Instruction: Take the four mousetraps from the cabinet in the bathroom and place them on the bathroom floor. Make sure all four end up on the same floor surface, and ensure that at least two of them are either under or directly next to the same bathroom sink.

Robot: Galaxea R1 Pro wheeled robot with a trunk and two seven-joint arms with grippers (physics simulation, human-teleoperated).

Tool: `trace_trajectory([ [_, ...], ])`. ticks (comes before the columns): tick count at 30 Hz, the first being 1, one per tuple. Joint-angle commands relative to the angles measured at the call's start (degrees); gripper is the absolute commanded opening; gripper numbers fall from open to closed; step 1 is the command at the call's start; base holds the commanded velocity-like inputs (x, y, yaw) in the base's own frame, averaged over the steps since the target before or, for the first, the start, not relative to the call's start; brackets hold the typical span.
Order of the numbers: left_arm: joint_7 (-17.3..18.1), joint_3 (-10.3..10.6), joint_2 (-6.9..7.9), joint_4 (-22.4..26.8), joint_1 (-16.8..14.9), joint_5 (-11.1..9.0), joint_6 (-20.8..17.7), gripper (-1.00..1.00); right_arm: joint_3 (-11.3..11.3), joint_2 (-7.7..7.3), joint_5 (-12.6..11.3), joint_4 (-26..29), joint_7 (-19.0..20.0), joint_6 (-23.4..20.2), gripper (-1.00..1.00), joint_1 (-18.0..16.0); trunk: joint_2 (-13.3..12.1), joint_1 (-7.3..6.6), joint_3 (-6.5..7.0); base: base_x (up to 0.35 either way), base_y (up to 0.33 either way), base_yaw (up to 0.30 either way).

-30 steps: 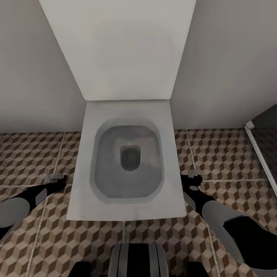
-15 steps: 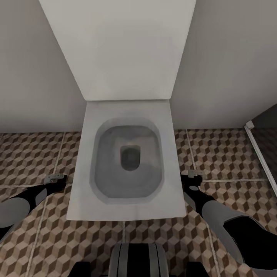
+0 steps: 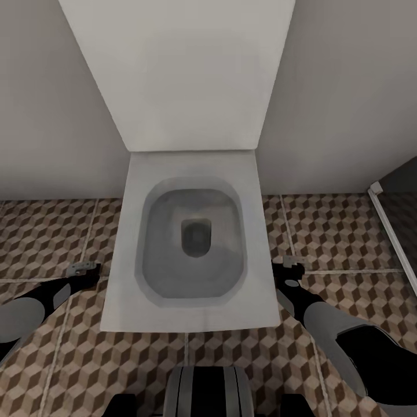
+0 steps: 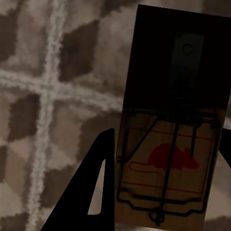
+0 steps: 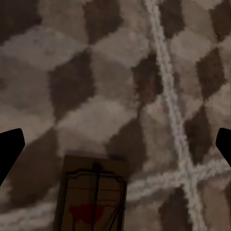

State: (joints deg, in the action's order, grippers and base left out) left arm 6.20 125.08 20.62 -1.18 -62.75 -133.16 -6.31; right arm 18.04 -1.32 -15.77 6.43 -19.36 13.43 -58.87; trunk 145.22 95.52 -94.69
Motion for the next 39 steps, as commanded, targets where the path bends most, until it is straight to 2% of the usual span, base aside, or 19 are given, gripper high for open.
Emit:
trace_trajectory([
  [1, 0.5, 0.4, -0.02, -0.1, 0.0, -0.6, -0.4, -1.0, 0.5, -0.01, -0.6, 0.0, -0.1, 0.2, 1.0, 0.0, 0.0, -0.01, -0.03, 0.0, 0.0, 0.0],
  [39, 0.4, 0.4, 0.21, -0.1, 0.0, -0.7, -0.4, -1.0, 0.7, 0.0, -0.5, 0.0, -0.2, 0.3, 1.0, 0.0, 0.0, -0.01, -0.03, 0.0, 0.0, 0.0],
])
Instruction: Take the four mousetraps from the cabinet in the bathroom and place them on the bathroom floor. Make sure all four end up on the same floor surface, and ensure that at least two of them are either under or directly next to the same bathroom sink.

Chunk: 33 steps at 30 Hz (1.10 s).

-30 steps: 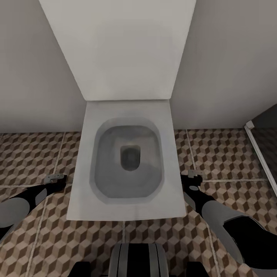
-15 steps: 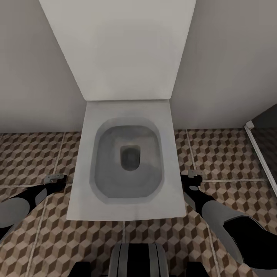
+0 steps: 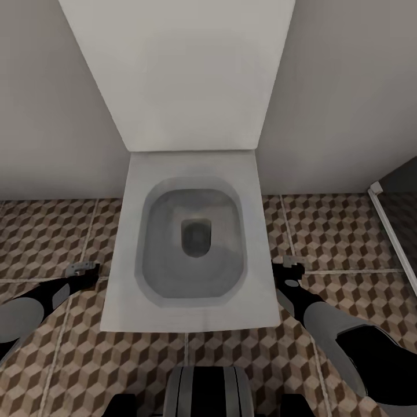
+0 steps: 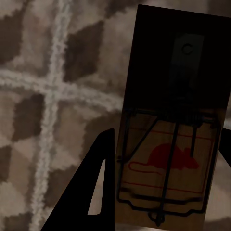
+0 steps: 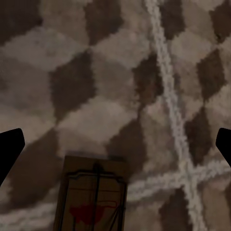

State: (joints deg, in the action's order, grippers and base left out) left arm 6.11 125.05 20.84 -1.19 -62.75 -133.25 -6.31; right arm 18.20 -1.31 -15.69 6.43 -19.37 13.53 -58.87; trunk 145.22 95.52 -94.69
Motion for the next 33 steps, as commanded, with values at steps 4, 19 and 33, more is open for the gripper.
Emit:
trace_trajectory([
  [4, 0.5, 0.4, -0.07, -0.1, 0.0, -0.6, -0.4, -1.0, 0.5, -0.01, -0.6, 0.0, -0.1, 0.2, 1.0, 0.0, 0.0, -0.01, -0.03, 0.0, 0.0, 0.0],
  [19, 0.6, 0.5, -0.15, -0.1, 0.0, -0.6, -0.3, -1.0, 0.2, -0.07, -0.7, 0.0, -0.1, 0.3, 1.0, 0.0, 0.0, -0.01, -0.02, 0.0, 0.0, 0.0],
  [33, 0.6, 0.5, -0.18, -0.1, 0.0, -0.6, -0.4, -1.0, 0.2, -0.02, -0.7, 0.0, -0.8, 0.4, 1.0, 0.0, 0.0, -0.01, -0.61, 0.0, 0.0, 0.0],
])
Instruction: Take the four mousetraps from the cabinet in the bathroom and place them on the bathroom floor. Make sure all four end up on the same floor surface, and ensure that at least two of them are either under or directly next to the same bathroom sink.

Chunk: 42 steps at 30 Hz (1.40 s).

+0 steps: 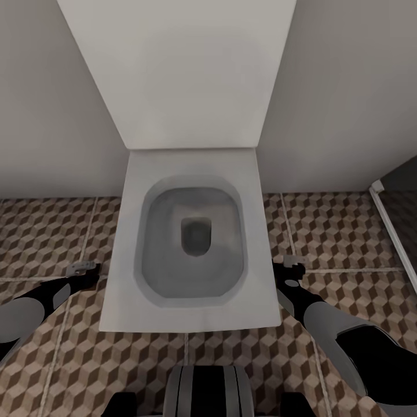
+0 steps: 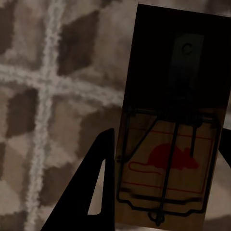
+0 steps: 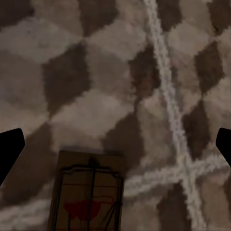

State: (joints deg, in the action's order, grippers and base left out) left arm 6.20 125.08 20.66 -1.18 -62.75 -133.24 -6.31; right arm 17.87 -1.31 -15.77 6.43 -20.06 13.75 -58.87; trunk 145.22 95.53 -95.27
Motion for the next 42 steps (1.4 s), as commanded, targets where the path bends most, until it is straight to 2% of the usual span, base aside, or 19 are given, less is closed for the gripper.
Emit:
trace_trajectory([
  [1, 0.5, 0.4, -0.01, -0.1, 0.0, -0.6, -0.4, -1.0, 0.5, -0.01, -0.6, 0.0, -0.1, 0.2, 1.0, 0.0, 0.0, -0.01, -0.09, 0.0, 0.0, 0.0],
  [24, 0.5, 0.4, -0.01, -0.1, 0.0, -0.6, -0.4, -1.0, 0.5, -0.03, -0.6, 0.0, -0.2, 0.2, 1.0, 0.0, 0.0, -0.01, -1.77, 0.0, 0.0, 0.0],
  [42, 0.5, 0.4, 0.01, -0.1, 0.0, -0.6, -0.4, -1.0, 0.5, -0.01, -0.6, 0.0, -0.2, 0.2, 1.0, 0.0, 0.0, -0.01, -2.35, 0.0, 0.0, 0.0],
])
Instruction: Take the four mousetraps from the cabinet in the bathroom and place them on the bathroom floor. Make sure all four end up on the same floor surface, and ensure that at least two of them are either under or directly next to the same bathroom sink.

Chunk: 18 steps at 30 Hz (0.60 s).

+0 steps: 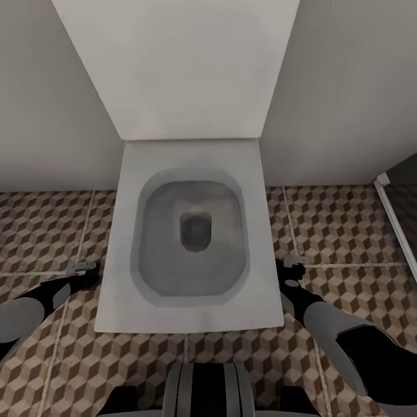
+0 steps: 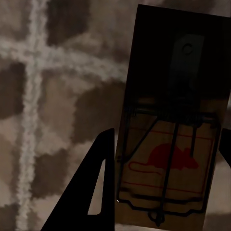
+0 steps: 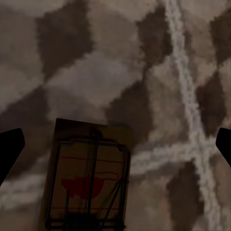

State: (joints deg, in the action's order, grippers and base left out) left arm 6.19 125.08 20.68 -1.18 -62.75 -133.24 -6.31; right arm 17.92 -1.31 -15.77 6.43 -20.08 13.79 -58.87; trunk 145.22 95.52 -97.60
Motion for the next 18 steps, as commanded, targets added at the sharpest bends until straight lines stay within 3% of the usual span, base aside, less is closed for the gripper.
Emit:
trace_trajectory([
  [1, 0.5, 0.4, 0.0, -0.1, 0.0, -0.6, -0.4, -1.0, 0.5, -0.01, -0.6, 0.0, -0.1, 0.2, 1.0, 0.0, 0.0, -0.01, -0.03, 0.0, 0.0, 0.0],
  [2, 0.5, 0.4, 0.02, -0.1, 0.0, -0.6, -0.4, 1.0, 0.5, -0.01, -0.6, 0.0, -0.1, 0.2, 1.0, 0.0, 0.0, -0.01, -0.03, 0.0, 0.0, 0.0],
  [18, 0.5, 0.4, 0.15, -0.1, 0.0, -0.6, -0.4, 1.0, 0.5, -0.06, -0.6, 0.0, -0.2, 0.2, 1.0, 0.0, 0.0, -0.01, -0.04, 0.0, 0.0, 0.0],
])
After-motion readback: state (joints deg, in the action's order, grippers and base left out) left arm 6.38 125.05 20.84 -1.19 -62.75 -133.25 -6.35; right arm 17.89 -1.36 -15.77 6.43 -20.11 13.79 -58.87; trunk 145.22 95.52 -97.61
